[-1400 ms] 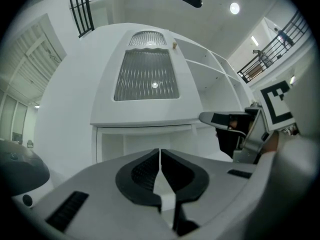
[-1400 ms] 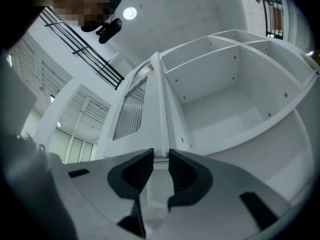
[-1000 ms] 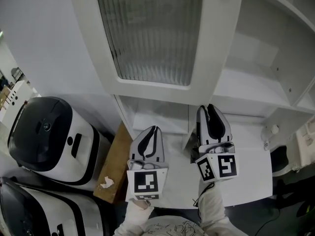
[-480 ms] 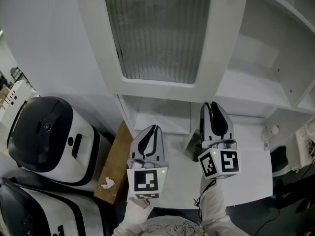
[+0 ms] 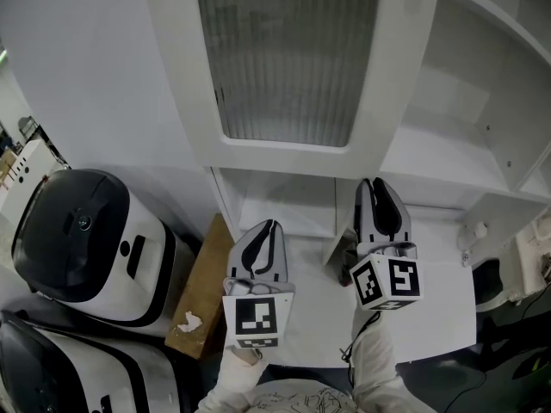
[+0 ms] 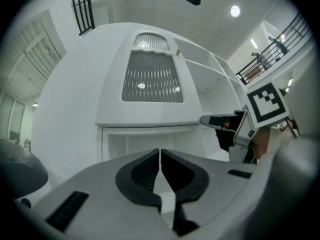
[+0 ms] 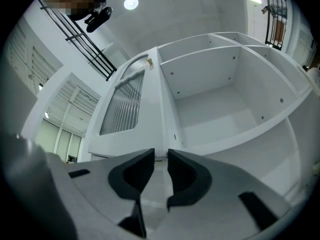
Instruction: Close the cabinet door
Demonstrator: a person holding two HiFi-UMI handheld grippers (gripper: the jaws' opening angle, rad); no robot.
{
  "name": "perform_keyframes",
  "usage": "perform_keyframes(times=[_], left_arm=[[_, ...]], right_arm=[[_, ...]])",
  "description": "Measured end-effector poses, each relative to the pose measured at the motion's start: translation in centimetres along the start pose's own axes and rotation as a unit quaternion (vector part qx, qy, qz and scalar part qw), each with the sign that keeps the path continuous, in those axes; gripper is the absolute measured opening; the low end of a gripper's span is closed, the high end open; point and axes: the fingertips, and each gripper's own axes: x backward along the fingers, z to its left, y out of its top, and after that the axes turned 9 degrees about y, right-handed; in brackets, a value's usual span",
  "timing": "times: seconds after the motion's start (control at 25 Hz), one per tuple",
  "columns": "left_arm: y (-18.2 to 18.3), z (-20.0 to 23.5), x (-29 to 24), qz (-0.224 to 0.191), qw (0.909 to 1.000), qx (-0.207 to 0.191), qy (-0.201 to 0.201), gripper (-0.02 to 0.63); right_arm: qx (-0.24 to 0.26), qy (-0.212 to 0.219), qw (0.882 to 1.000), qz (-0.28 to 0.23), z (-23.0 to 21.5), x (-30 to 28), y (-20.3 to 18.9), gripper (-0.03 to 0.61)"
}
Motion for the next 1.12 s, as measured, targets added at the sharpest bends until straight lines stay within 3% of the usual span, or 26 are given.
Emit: perform_keyframes(times=[0.44, 0.84, 1.12], left_arm=[[0.2, 1.4, 0.6, -0.002, 0.9999, 0.003, 0.011, 0.014], [1.8, 2.2, 1.5, -0.024, 0.9995, 0.01, 0.018, 0.014], [3.7, 3.0, 2.5, -0.05, 0.9985, 0.006, 0.02, 0.014]], right_arm=[[0.005, -0.018, 1.0, 0.0, 0.0, 0.0, 0.1, 0.081], [0.072, -0.027, 0.997, -0.003, 2.5, 2.2, 1.3, 0.064], [0.088, -0.033, 0.996, 0.005, 4.2, 3.7, 1.4, 0.035]])
